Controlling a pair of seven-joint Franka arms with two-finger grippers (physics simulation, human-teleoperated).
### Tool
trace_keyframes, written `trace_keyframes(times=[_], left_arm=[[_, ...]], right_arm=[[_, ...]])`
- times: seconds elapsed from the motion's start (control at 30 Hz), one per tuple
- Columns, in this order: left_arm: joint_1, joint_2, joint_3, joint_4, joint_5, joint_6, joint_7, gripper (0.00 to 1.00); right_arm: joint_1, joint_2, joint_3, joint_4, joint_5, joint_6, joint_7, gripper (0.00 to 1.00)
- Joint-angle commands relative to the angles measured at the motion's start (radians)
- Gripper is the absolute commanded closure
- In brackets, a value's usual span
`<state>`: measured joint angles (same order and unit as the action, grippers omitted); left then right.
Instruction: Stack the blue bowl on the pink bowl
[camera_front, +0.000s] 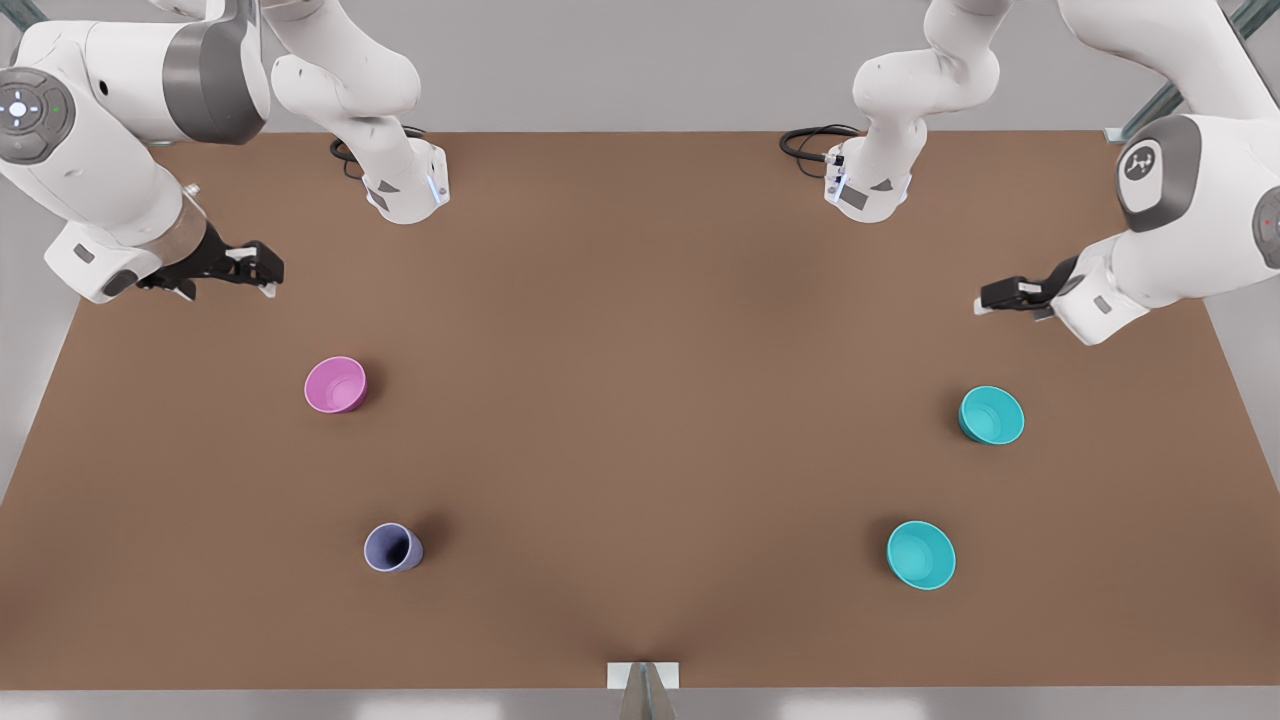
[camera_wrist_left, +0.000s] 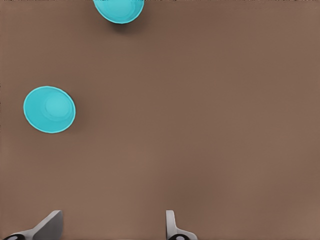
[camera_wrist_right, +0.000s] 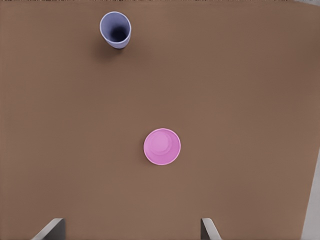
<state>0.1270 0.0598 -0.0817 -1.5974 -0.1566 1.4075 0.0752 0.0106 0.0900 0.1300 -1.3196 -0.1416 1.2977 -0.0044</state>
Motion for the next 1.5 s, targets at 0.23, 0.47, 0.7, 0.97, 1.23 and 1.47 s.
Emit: trace_keyframes(times=[0.23, 0.47, 0.7, 0.97, 1.23, 1.47], left_arm=[[0.023, -0.009, -0.001, 0.007, 0.003, 0.013, 0.021, 0.0], [0.022, -0.009, -0.003, 0.004, -0.001, 0.011, 0.021, 0.0], [0.022, -0.003, -0.006, 0.004, 0.0, 0.01, 0.001, 0.0], [0.022, 0.002, -0.006, 0.001, 0.0, 0.01, -0.022, 0.0], [0.022, 0.011, -0.006, 0.002, 0.0, 0.011, -0.022, 0.0], [0.022, 0.012, -0.006, 0.002, 0.0, 0.011, -0.02, 0.0]], right_arm=[[-0.32, 0.142, -0.041, -0.321, -0.006, 0.291, -0.203, 0.0], [-0.393, 0.284, -0.029, -0.53, 0.126, 0.696, -0.189, 0.0], [-0.393, 0.323, -0.027, -0.694, 0.188, 1.029, -0.2, 0.0], [-0.399, 0.301, -0.023, -0.794, 0.237, 1.034, -0.215, 0.0], [-0.396, 0.31, -0.021, -0.846, 0.241, 0.983, -0.213, 0.0], [-0.394, 0.329, -0.02, -0.826, 0.238, 0.951, -0.218, 0.7]])
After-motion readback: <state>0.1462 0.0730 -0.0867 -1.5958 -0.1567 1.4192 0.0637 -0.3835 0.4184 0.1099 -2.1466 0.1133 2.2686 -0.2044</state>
